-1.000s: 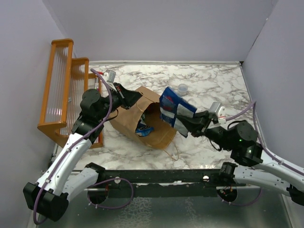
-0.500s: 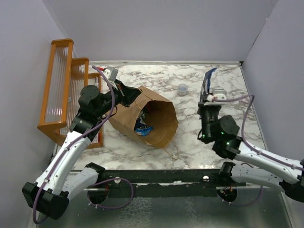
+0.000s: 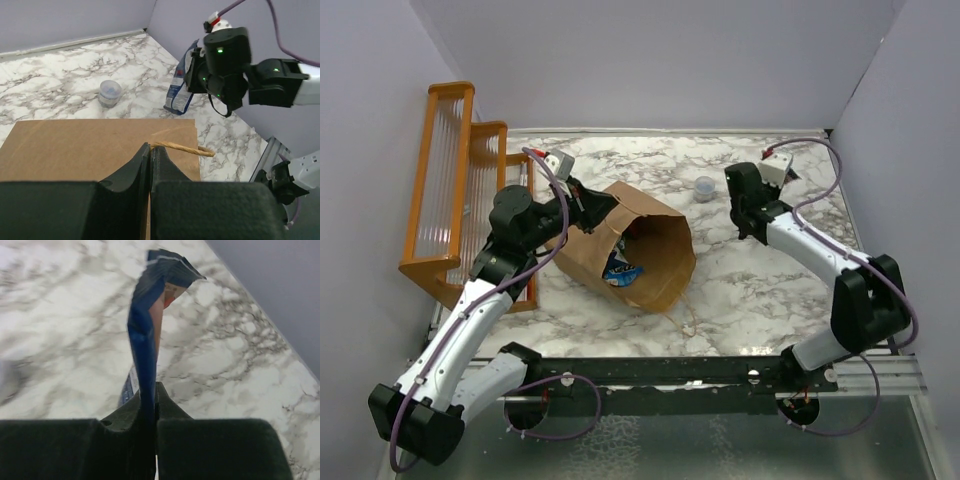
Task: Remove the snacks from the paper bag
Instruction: Place the snack at the center of the board.
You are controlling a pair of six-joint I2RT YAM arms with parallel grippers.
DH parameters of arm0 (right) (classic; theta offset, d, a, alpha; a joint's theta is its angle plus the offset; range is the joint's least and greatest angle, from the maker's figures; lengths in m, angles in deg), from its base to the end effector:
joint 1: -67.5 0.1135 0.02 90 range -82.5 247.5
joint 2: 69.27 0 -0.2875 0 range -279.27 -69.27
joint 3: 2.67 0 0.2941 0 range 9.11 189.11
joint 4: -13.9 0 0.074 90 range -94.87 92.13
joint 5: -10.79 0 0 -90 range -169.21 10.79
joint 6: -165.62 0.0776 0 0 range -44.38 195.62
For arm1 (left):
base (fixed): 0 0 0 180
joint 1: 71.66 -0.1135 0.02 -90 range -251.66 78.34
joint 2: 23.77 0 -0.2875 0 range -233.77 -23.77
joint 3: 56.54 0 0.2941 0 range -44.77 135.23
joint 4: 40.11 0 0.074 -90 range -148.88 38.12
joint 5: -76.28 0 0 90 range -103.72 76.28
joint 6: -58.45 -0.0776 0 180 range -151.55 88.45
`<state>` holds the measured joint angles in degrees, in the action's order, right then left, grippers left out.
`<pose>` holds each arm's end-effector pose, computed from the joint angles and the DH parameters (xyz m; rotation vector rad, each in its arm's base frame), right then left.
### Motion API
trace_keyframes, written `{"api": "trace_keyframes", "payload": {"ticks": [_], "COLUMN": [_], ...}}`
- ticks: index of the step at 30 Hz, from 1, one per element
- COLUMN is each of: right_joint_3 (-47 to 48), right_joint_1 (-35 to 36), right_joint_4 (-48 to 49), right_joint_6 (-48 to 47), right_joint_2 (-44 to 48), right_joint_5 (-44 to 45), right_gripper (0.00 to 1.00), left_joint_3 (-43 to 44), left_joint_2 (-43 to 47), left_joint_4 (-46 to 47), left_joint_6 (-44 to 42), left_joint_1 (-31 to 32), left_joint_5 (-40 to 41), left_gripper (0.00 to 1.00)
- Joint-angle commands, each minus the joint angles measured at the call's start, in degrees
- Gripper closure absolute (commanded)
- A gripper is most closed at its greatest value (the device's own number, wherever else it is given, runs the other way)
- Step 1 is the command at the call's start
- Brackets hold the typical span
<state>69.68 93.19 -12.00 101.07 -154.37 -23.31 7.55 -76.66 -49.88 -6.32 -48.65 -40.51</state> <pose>0.3649 0.1042 0.2617 0.4813 1.9036 -0.5159 0.2425 -0.1410 0.4035 0.3584 1.6019 -1.0147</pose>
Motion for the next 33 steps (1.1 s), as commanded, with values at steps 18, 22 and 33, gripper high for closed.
{"api": "trace_keyframes", "payload": {"ticks": [18, 22, 33], "right_joint_3": [24.12, 21.18, -8.35], "right_joint_1": [-13.79, -13.82, -22.86], "right_joint_4": [-16.05, -9.44, 6.23], "right_joint_6": [4.47, 3.46, 20.41], "right_joint_2": [-29.37, -26.1, -6.11], "right_joint_5": [-13.2, -14.81, -24.44], "right_gripper": [0.93, 0.93, 0.41], "left_joint_3": [0.42, 0.32, 0.04], "left_joint_2": [2.55, 1.72, 0.28], "left_joint_4": [-3.13, -2.69, -2.03], "left_joint_6": [-5.45, -5.14, -4.87], "left_joint_1": [-0.56, -1.3, -2.38], "left_joint_5": [-0.31, -0.78, -2.06], "left_gripper": [1.0, 1.0, 1.0]}}
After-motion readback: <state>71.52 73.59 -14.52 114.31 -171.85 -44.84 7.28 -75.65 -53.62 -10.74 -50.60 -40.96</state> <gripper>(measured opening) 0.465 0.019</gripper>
